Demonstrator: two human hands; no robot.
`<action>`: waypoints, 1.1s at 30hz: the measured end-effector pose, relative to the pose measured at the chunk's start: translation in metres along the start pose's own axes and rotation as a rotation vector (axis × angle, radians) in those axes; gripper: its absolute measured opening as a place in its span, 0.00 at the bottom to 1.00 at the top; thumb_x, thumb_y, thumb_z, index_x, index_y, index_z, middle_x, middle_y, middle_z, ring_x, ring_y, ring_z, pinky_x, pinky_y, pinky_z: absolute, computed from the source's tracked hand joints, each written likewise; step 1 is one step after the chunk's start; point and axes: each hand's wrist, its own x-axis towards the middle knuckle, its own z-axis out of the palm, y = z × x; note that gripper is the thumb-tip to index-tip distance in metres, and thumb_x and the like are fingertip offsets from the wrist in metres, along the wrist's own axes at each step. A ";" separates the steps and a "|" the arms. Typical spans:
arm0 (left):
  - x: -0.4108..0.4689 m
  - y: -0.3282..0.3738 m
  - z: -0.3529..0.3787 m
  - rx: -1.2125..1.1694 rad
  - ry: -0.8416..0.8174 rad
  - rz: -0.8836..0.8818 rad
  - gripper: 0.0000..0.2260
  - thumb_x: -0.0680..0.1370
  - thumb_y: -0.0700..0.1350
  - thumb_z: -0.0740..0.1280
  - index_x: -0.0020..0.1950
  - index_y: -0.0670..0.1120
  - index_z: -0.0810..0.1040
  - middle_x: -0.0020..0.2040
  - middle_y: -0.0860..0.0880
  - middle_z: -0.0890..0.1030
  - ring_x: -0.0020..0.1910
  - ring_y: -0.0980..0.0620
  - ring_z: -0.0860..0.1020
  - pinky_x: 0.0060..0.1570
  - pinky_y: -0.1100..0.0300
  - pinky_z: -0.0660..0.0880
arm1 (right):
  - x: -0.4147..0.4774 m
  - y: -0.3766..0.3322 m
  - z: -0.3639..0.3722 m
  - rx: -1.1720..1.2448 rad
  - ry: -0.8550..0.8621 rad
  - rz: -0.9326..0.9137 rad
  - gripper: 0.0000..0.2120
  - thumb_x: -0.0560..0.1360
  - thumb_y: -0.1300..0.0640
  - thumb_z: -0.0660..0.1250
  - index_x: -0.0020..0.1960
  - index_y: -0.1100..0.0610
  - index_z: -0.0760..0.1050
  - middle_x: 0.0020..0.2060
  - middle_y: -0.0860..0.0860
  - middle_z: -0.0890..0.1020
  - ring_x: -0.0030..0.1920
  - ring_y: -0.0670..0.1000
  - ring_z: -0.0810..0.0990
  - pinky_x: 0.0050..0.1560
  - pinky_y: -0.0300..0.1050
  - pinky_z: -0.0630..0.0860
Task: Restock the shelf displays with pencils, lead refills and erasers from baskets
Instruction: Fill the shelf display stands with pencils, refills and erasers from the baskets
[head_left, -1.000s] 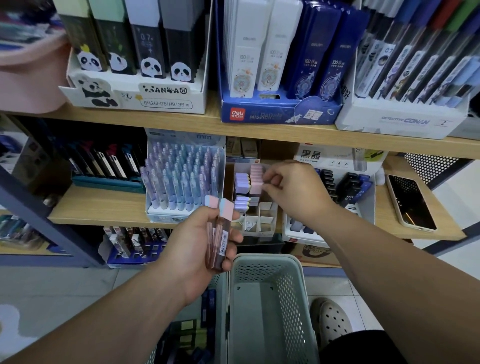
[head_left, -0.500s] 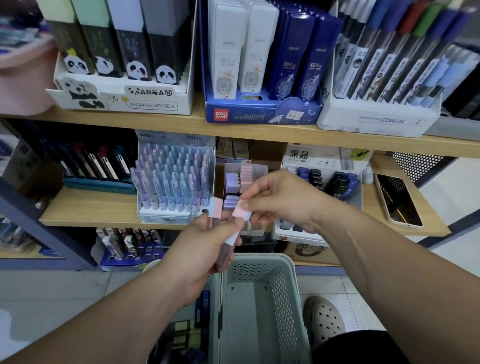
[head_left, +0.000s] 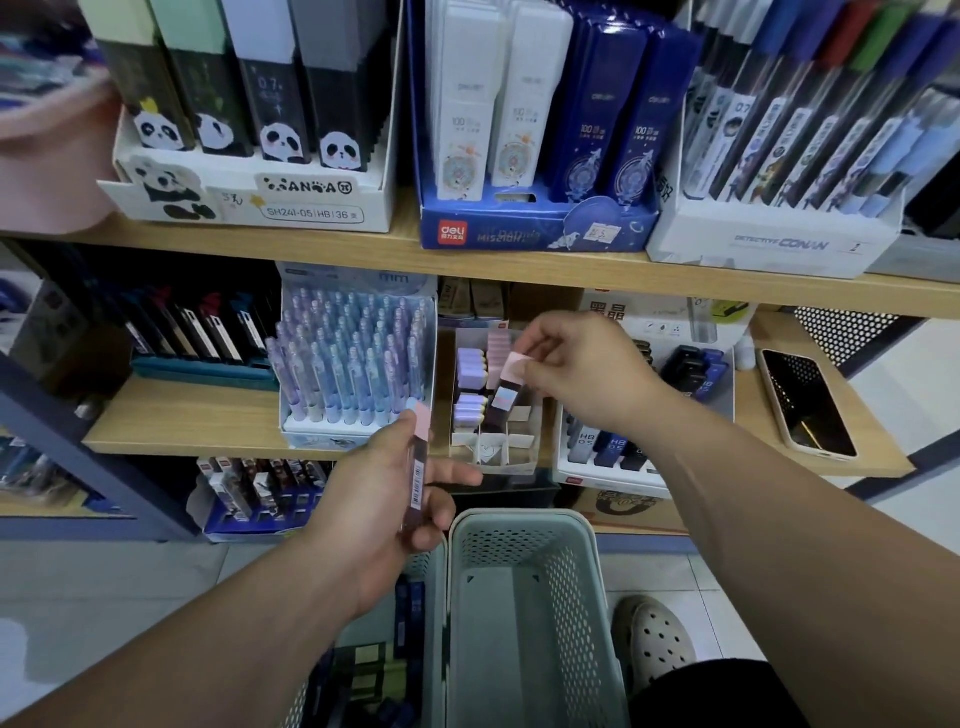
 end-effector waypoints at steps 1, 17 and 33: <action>0.000 0.001 0.000 -0.005 -0.001 0.003 0.17 0.85 0.55 0.55 0.54 0.42 0.74 0.44 0.38 0.85 0.24 0.49 0.68 0.22 0.64 0.59 | 0.001 0.000 0.003 -0.063 0.013 -0.029 0.04 0.74 0.57 0.75 0.45 0.50 0.81 0.36 0.43 0.80 0.35 0.41 0.79 0.38 0.34 0.74; 0.006 -0.002 -0.008 -0.046 -0.018 0.021 0.15 0.84 0.48 0.56 0.51 0.41 0.77 0.36 0.43 0.77 0.26 0.49 0.70 0.26 0.58 0.66 | 0.001 0.005 0.024 -0.258 0.099 -0.110 0.05 0.72 0.56 0.76 0.44 0.53 0.81 0.39 0.46 0.79 0.41 0.49 0.78 0.44 0.46 0.77; 0.006 -0.011 0.019 0.245 -0.071 0.241 0.03 0.81 0.43 0.67 0.54 0.47 0.77 0.39 0.42 0.72 0.30 0.50 0.67 0.31 0.57 0.64 | -0.032 -0.022 0.005 0.530 -0.261 0.246 0.08 0.73 0.65 0.76 0.50 0.63 0.81 0.36 0.59 0.85 0.34 0.50 0.84 0.33 0.41 0.80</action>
